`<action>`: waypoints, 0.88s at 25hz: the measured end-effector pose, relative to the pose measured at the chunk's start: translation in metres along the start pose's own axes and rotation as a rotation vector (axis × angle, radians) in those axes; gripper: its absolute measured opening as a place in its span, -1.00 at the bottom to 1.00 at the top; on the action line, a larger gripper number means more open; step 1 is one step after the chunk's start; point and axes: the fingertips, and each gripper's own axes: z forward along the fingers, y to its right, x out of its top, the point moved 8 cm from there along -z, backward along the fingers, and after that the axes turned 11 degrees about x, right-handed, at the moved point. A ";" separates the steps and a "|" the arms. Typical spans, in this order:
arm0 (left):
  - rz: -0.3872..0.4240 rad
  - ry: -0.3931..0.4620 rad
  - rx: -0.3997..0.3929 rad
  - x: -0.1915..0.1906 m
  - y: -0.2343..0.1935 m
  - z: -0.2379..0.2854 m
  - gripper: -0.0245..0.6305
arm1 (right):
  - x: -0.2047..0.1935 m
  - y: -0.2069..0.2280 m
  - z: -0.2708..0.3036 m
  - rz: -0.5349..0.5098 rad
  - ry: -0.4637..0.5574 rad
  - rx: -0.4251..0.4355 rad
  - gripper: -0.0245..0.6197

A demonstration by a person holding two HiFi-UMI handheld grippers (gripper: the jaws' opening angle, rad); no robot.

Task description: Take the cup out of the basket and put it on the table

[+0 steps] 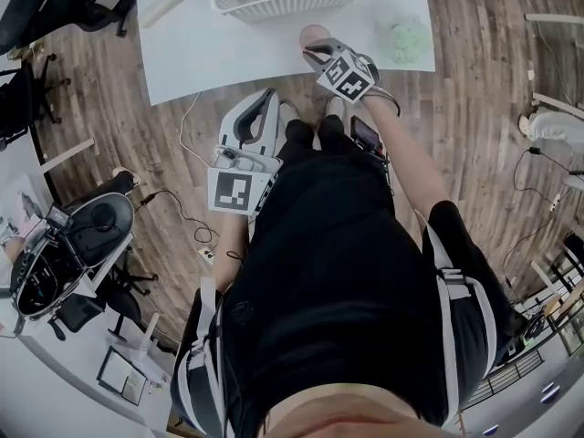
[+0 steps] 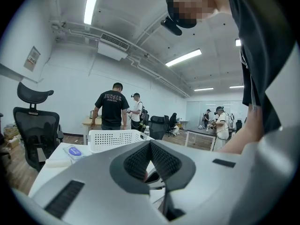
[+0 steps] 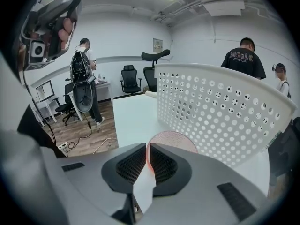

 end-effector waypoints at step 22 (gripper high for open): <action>0.012 -0.013 0.017 0.005 0.004 -0.001 -0.87 | 0.023 -0.005 -0.037 0.033 0.178 -0.039 -0.72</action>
